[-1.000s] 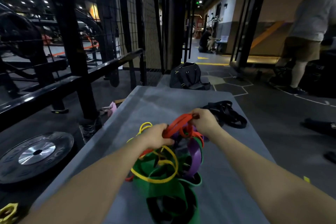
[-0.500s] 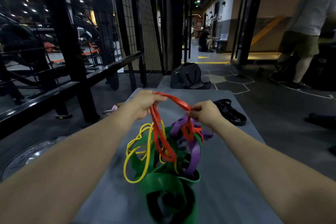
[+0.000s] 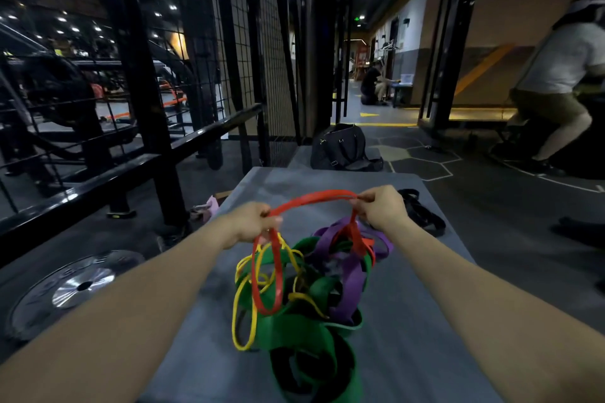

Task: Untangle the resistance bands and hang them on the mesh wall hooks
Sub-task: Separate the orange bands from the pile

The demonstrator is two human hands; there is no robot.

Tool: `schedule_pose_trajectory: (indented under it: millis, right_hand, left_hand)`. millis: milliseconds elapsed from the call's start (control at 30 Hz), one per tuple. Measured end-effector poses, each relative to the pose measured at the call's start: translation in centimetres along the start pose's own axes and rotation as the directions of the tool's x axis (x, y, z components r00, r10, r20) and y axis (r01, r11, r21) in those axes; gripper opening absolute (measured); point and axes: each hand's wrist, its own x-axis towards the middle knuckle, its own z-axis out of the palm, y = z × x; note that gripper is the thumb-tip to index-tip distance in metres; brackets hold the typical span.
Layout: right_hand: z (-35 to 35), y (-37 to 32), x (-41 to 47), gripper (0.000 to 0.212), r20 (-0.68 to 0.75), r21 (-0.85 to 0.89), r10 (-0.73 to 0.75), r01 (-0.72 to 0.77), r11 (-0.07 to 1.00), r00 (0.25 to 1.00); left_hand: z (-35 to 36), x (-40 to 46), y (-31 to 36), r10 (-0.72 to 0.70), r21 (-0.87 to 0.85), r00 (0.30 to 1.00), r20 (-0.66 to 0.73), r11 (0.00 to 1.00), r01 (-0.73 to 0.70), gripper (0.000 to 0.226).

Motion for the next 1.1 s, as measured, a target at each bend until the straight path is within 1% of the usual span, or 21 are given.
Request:
schedule_pose_trajectory:
  millis: [33, 67, 133, 200, 267, 367, 467, 600, 667, 733, 767, 800, 833, 867, 900, 933, 967, 1033, 1067, 1100]
  right_hand:
    - [0.0, 0.1, -0.1, 0.019, 0.014, -0.027, -0.007, 0.008, 1.0, 1.0]
    - [0.0, 0.1, -0.3, 0.017, 0.029, -0.056, -0.013, 0.015, 0.998, 0.999]
    - [0.3, 0.2, -0.6, 0.017, 0.07, -0.141, -0.038, 0.047, 0.989, 0.997]
    - [0.5, 0.1, -0.9, 0.018, 0.1, -0.215, -0.067, 0.087, 0.973, 0.993]
    - [0.6, -0.1, -1.0, 0.02, 0.108, -0.249, -0.084, 0.108, 0.962, 0.991]
    - [0.9, -0.4, -1.0, 0.019, 0.12, -0.272, -0.081, 0.111, 0.956, 0.989]
    - [1.9, -1.0, -0.9, 0.02, 0.145, -0.331, -0.087, 0.131, 0.934, 0.986]
    - [2.6, -1.1, -0.9, 0.021, 0.13, -0.321, -0.078, 0.117, 0.94, 0.988]
    - [2.2, -0.8, -1.0, 0.021, 0.121, -0.309, -0.057, 0.092, 0.947, 0.991]
    - [1.6, -0.3, -1.1, 0.02, 0.117, -0.314, -0.039, 0.075, 0.946, 0.992]
    - [1.3, 0.1, -1.1, 0.02, 0.116, -0.322, -0.042, 0.078, 0.943, 0.992]
    - [1.0, 0.4, -1.1, 0.018, 0.118, -0.33, -0.045, 0.082, 0.941, 0.992]
    - [0.8, 0.8, -1.1, 0.022, 0.117, -0.331, -0.056, 0.092, 0.939, 0.992]
    - [0.6, 1.0, -1.0, 0.032, 0.117, -0.325, -0.063, 0.098, 0.941, 0.991]
    - [0.4, 1.3, -0.9, 0.039, 0.117, -0.319, -0.074, 0.108, 0.941, 0.99]
    - [0.3, 1.5, -0.7, 0.042, 0.121, -0.313, -0.075, 0.109, 0.943, 0.99]
    - [0.3, 1.6, -0.6, 0.042, 0.133, -0.309, -0.081, 0.119, 0.944, 0.988]
    - [0.6, 1.8, -0.3, 0.034, 0.18, -0.306, -0.073, 0.127, 0.944, 0.981]
    - [0.9, 1.9, -0.2, 0.026, 0.209, -0.312, -0.07, 0.134, 0.941, 0.975]
    - [1.3, 2.0, -0.2, 0.022, 0.239, -0.315, -0.083, 0.158, 0.936, 0.968]
  left_hand:
    - [-0.2, 0.0, 0.7, -0.009, -0.151, 0.999, -0.045, 0.988, 0.002, 0.018]
    - [-0.5, 0.0, 1.4, -0.024, -0.263, 0.997, -0.073, 0.965, 0.004, 0.019]
    - [-0.8, 0.0, 2.6, -0.047, -0.377, 0.995, -0.091, 0.926, 0.01, 0.024]
    - [-0.9, 0.0, 3.1, -0.055, -0.374, 0.994, -0.099, 0.927, 0.014, 0.03]
    - [-1.2, 0.1, 3.2, -0.049, -0.357, 0.993, -0.104, 0.934, 0.009, 0.031]
    - [-2.3, -0.4, 3.6, -0.026, -0.295, 0.992, -0.122, 0.955, -0.011, 0.029]
    - [-3.4, -1.4, 4.5, -0.02, -0.262, 0.992, -0.127, 0.965, -0.014, 0.027]
    - [-2.9, -2.3, 5.2, 0.028, -0.323, 0.988, -0.152, 0.943, -0.076, 0.022]
    - [-1.9, -1.7, 5.2, 0.039, -0.387, 0.988, -0.152, 0.917, -0.095, 0.03]
    - [-0.7, -0.6, 4.9, 0.023, -0.452, 0.979, -0.203, 0.885, -0.114, 0.041]
    - [0.1, 0.2, 4.8, 0.011, -0.445, 0.973, -0.229, 0.888, -0.114, 0.041]
    - [0.8, 1.1, 4.5, 0.019, -0.382, 0.969, -0.248, 0.917, -0.116, 0.04]
    - [1.6, 1.9, 4.3, 0.035, -0.261, 0.97, -0.242, 0.96, -0.1, 0.037]
    - [2.4, 2.6, 4.1, 0.037, -0.116, 0.979, -0.201, 0.991, -0.061, 0.033]
    - [3.2, 3.2, 3.8, -0.005, 0.021, 0.983, -0.185, 1.0, 0.009, 0.03]
    - [3.8, 3.7, 3.4, -0.019, 0.176, 0.975, -0.222, 0.983, 0.059, 0.03]
    - [4.3, 3.9, 3.3, -0.001, 0.299, 0.963, -0.27, 0.951, 0.085, 0.031]
    - [4.9, 4.2, 2.9, 0.005, 0.351, 0.947, -0.32, 0.929, 0.114, 0.034]
    - [5.0, 4.4, 2.8, 0.064, 0.34, 0.937, -0.344, 0.939, 0.06, 0.038]
    - [5.3, 4.4, 2.9, 0.138, 0.328, 0.926, -0.35, 0.944, -0.017, 0.039]
